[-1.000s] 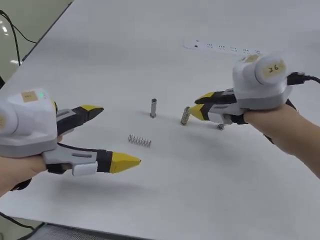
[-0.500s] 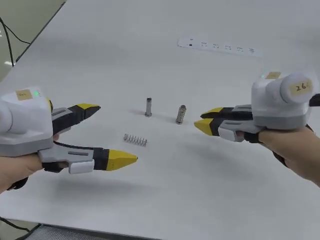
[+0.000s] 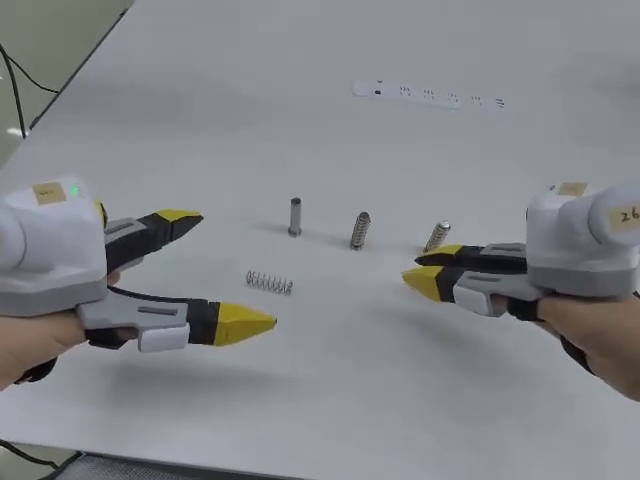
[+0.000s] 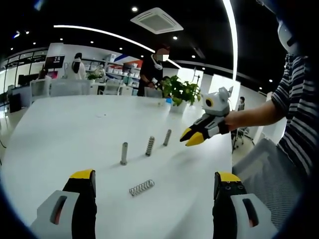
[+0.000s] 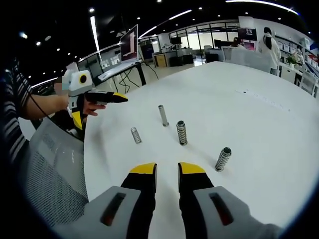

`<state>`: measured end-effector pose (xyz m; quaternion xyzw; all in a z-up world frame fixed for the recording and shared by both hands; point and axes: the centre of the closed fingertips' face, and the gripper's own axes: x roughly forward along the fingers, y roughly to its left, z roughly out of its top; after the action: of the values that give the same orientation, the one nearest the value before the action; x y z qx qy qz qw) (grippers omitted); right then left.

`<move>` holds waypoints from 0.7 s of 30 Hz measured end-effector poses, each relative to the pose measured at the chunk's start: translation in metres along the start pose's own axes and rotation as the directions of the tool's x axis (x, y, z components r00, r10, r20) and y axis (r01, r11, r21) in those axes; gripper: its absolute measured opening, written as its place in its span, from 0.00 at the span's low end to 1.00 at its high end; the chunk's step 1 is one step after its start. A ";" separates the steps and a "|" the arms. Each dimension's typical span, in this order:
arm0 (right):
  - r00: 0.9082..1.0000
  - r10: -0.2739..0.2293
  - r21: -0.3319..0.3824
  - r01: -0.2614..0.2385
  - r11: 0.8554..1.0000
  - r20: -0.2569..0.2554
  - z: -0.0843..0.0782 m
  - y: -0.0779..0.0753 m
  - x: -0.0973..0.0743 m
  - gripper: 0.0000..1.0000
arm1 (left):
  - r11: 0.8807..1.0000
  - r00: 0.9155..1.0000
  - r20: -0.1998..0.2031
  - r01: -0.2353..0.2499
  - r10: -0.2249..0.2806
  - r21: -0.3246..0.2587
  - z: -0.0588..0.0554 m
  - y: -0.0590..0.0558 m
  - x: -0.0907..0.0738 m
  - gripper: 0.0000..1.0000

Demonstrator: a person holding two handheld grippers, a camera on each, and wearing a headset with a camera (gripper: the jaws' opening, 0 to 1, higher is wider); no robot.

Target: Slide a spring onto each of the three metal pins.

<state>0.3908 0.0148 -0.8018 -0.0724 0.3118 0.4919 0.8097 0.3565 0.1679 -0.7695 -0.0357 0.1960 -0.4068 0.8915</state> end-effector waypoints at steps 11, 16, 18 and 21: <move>0.997 0.042 -0.054 -0.045 0.997 -0.057 0.000 0.006 0.011 0.15 | 1.000 1.000 -0.009 -0.007 0.007 -0.001 -0.002 0.004 -0.002 0.95; 0.994 0.073 -0.096 -0.081 0.992 -0.086 0.007 0.015 0.023 0.15 | 1.000 1.000 -0.010 -0.010 0.010 0.001 -0.002 0.004 -0.004 0.95; 0.992 0.082 -0.118 -0.093 0.989 -0.095 0.012 0.018 0.028 0.15 | 1.000 1.000 -0.011 -0.011 0.011 0.002 -0.002 0.005 -0.004 0.95; 0.990 0.096 -0.137 -0.109 0.985 -0.099 0.019 0.024 0.035 0.14 | 1.000 1.000 -0.011 -0.012 0.012 0.003 -0.002 0.004 -0.005 0.95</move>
<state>0.3898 0.0616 -0.8022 -0.1364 0.3163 0.5500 0.7608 0.3560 0.1744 -0.7710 -0.0308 0.2005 -0.4018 0.8930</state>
